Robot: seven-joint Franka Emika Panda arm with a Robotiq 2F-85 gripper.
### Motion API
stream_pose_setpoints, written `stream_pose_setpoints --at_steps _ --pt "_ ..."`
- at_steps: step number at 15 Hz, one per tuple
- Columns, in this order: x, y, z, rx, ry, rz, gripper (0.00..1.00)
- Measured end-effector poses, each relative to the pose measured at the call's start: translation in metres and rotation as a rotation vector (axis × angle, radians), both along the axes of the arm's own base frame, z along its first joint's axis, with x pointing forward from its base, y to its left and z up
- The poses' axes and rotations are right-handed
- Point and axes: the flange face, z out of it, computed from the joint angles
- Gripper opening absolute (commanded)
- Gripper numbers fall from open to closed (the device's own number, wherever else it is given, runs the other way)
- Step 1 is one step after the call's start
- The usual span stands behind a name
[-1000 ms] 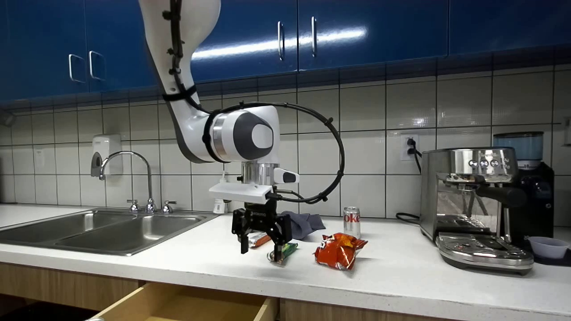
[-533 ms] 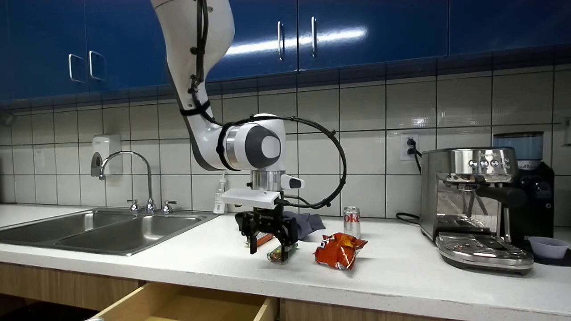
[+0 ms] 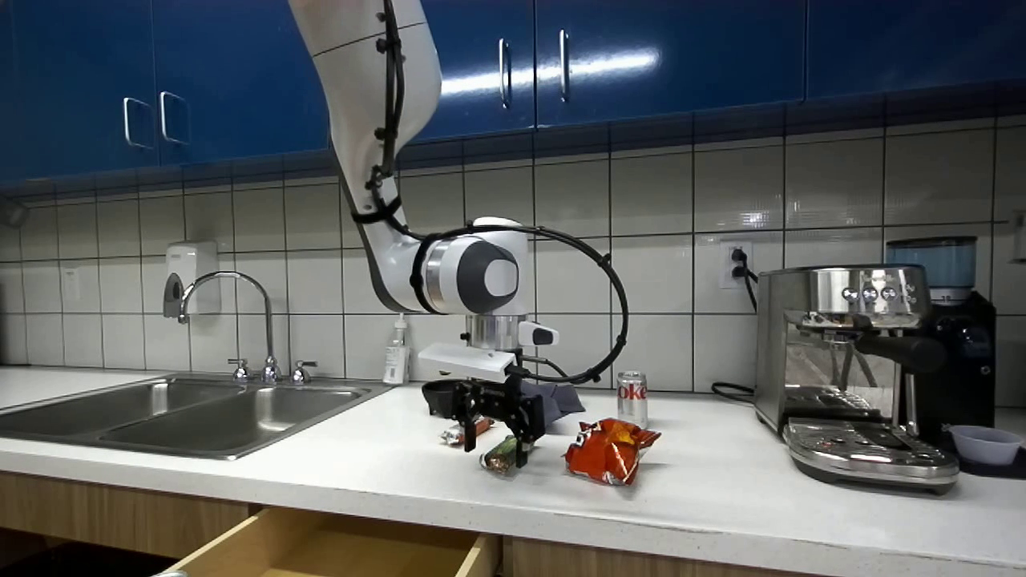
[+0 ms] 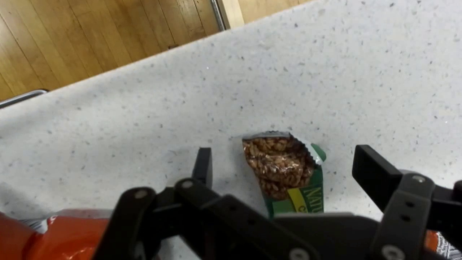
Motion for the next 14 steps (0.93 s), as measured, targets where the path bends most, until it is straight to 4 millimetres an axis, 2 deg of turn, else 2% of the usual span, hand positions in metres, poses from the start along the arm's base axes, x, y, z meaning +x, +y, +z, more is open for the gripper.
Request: stream_pose_setpoints --at_steps 6,7,8,14 --pt "0.017 -0.002 -0.001 -0.003 -0.013 0.003 1.0" --pt "0.019 -0.002 -0.001 -0.003 -0.014 0.004 0.92" --pt "0.02 -0.001 -0.001 -0.003 -0.014 0.005 0.74" --pt "0.023 0.001 0.0 0.001 -0.009 0.01 0.27"
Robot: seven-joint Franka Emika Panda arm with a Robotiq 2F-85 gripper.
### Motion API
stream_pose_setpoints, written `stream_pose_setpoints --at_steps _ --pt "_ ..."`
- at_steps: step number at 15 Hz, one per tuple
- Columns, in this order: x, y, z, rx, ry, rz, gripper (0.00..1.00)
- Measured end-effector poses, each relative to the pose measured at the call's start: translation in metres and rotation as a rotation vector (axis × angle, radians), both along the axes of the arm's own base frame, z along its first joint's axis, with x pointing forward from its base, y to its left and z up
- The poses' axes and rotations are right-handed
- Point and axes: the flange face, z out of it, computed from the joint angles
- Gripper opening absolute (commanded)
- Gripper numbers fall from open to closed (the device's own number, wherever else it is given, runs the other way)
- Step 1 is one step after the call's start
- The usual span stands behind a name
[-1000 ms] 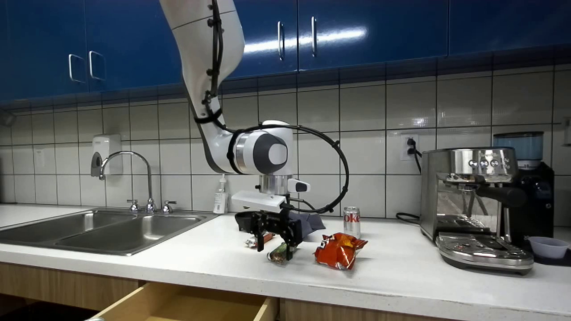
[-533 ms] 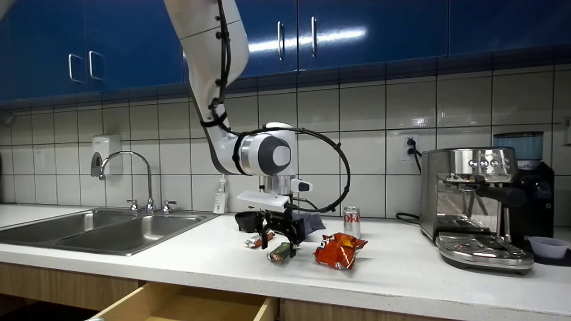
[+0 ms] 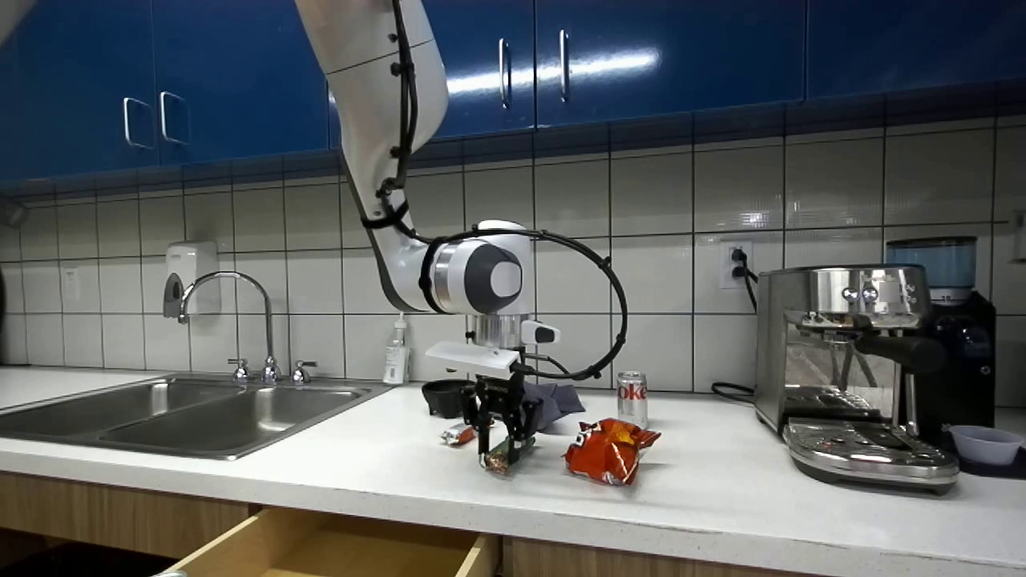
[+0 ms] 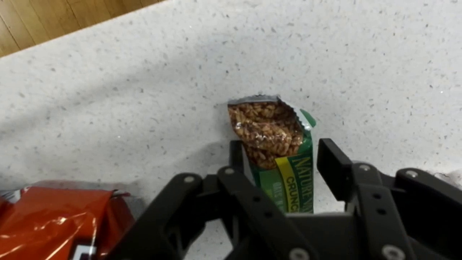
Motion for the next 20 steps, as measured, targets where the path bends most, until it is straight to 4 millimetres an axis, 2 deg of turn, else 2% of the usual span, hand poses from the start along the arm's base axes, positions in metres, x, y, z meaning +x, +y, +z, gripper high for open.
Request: stream_pose_setpoints --at_steps 2,12,17,20 --pt "0.0 0.0 0.0 0.0 0.001 0.0 0.16" --pt "0.001 0.0 0.002 0.0 -0.002 0.0 0.16" --pt "-0.001 0.0 0.016 -0.001 -0.022 0.002 0.16" --pt "-0.01 0.003 0.024 0.002 -0.025 0.008 0.16"
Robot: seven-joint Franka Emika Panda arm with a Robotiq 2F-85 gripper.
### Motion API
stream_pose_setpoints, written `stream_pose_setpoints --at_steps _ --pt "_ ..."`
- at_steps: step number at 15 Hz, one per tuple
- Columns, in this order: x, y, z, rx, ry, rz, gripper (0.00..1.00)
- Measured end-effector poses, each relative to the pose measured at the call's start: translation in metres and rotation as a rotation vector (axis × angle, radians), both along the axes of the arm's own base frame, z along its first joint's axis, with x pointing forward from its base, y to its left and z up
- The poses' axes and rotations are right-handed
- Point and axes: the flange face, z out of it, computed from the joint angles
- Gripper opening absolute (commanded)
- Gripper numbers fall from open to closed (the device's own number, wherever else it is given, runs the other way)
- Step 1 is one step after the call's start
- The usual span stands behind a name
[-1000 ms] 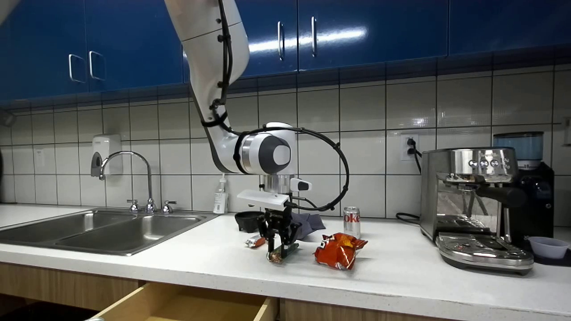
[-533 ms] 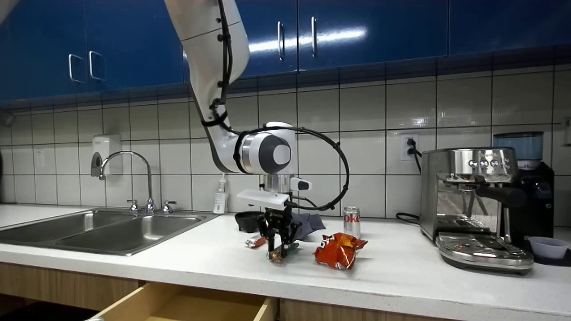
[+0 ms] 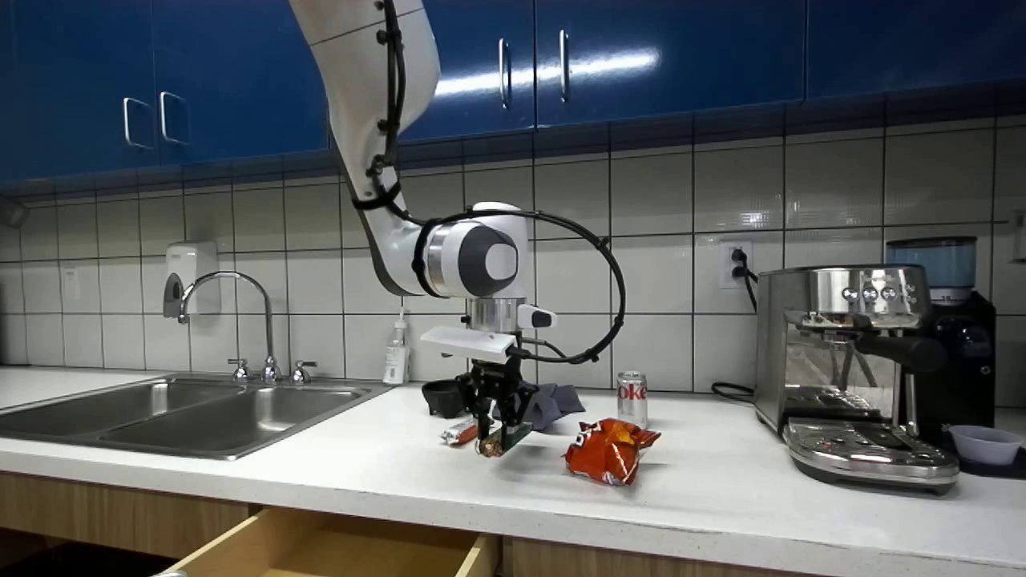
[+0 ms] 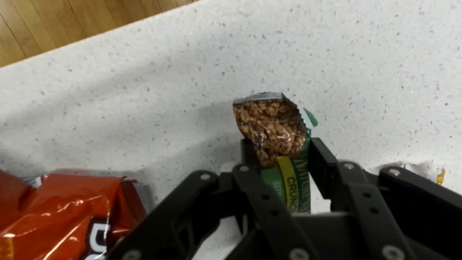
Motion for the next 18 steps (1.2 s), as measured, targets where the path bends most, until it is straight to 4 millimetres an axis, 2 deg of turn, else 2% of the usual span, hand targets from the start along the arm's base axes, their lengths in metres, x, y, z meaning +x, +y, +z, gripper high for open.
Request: stream_pose_setpoints --at_steps 4,10,18 --pt "-0.024 0.006 0.006 0.007 0.013 0.009 0.16" --pt "-0.074 0.017 0.005 0.02 0.058 0.031 0.16" --pt "-0.137 0.048 -0.004 -0.006 0.114 0.137 0.16"
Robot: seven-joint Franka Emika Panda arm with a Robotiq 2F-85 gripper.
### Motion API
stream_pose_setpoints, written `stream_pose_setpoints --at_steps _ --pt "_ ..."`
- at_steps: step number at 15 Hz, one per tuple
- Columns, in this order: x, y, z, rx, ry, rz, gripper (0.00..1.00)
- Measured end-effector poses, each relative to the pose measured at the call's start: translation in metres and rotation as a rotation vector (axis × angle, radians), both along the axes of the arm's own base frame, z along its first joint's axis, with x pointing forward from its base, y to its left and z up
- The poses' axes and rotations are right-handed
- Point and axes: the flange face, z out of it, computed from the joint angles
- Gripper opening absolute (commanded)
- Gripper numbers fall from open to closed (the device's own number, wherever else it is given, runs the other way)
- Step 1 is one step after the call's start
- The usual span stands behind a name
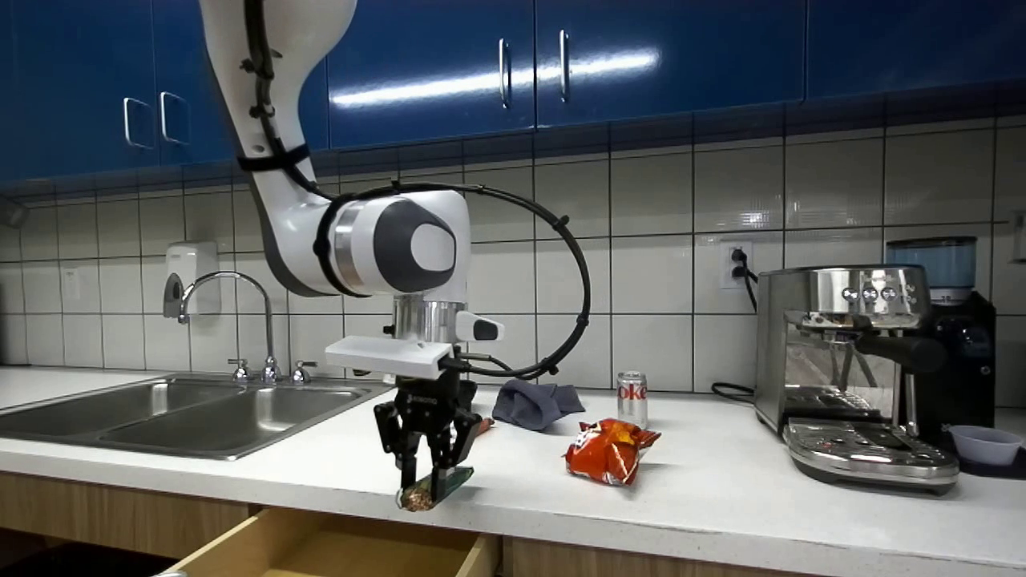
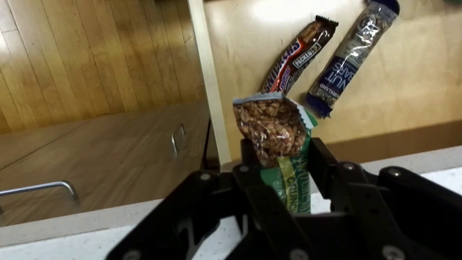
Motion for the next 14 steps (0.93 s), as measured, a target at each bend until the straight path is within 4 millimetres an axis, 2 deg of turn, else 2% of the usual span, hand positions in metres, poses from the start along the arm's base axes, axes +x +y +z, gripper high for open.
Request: stream_pose_setpoints --at_steps 8,14 --pt "-0.056 0.036 -0.008 -0.011 0.045 0.12 0.16" --pt "-0.058 0.045 -0.006 -0.012 0.042 0.146 0.16"
